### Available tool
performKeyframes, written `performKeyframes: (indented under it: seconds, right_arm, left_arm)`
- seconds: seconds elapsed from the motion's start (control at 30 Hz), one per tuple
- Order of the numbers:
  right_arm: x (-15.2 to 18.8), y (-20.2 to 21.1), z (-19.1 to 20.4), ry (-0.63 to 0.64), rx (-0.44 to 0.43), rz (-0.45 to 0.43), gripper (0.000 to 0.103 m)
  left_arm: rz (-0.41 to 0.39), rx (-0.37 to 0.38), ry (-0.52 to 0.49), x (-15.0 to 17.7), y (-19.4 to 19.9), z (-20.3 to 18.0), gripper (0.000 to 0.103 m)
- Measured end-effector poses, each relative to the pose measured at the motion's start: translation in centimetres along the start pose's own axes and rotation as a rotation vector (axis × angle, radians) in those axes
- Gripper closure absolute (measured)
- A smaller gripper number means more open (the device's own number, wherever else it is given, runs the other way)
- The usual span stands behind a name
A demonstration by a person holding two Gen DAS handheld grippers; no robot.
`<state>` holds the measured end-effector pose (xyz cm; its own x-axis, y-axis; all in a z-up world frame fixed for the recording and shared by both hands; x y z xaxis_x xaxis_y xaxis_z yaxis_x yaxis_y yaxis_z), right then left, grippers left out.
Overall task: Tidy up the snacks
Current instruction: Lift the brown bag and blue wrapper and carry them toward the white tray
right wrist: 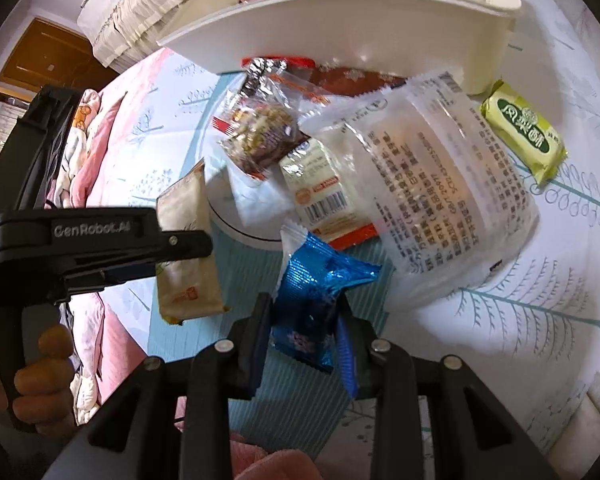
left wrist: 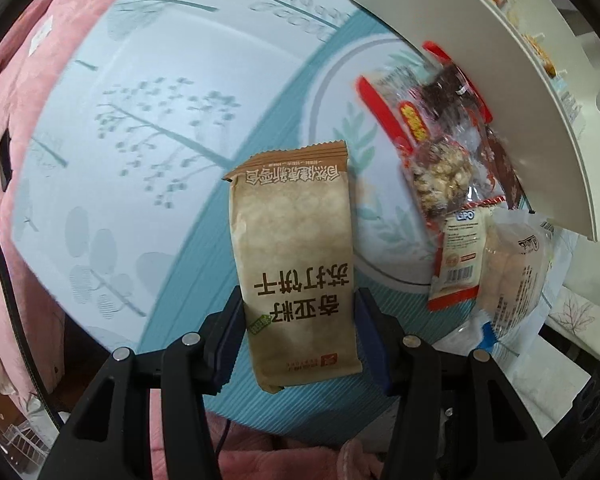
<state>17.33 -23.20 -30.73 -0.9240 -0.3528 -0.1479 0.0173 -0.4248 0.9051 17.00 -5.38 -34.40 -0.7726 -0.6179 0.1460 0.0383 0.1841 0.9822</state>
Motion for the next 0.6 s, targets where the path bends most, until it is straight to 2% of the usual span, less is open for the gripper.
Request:
performKeyframes:
  seconds: [0.27, 0.33, 0.53, 0.6]
  right_arm:
    - [-2.2, 2.7, 2.6, 0.01, -0.015, -0.11, 0.073]
    - [-3.2, 3.6, 3.5, 0.015, -0.012, -0.15, 0.073]
    - [-6.1, 6.7, 5.1, 0.018, -0.009, -0.266, 0.073]
    - [-7.0, 7.6, 5.4, 0.017, -0.002, -0.304, 0.073]
  left_arm:
    - [-0.029, 0.018, 0.01, -1.8, 5.3, 5.1, 0.051]
    - [-0.033, 0.027, -0.001, -2.5, 6.6, 5.1, 0.051]
    - [-0.093, 0.011, -0.101, -6.0, 12.0, 5.9, 0.051]
    - [-0.112, 0.011, -0.14, -7.1, 13.5, 5.0, 0.051]
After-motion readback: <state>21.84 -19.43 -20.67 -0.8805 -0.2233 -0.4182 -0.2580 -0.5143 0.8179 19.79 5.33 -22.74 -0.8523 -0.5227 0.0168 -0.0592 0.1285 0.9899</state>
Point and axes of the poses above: each gripper's, at about its wrist camera, not at the fingertips, and y roughly against the way its jaws point, z to its left, x to its underside, the point moved 4 cm from there along -y, roughly the way its jaws point, and after that the axes turned 3 degrees about y, right-handed, at the moved point
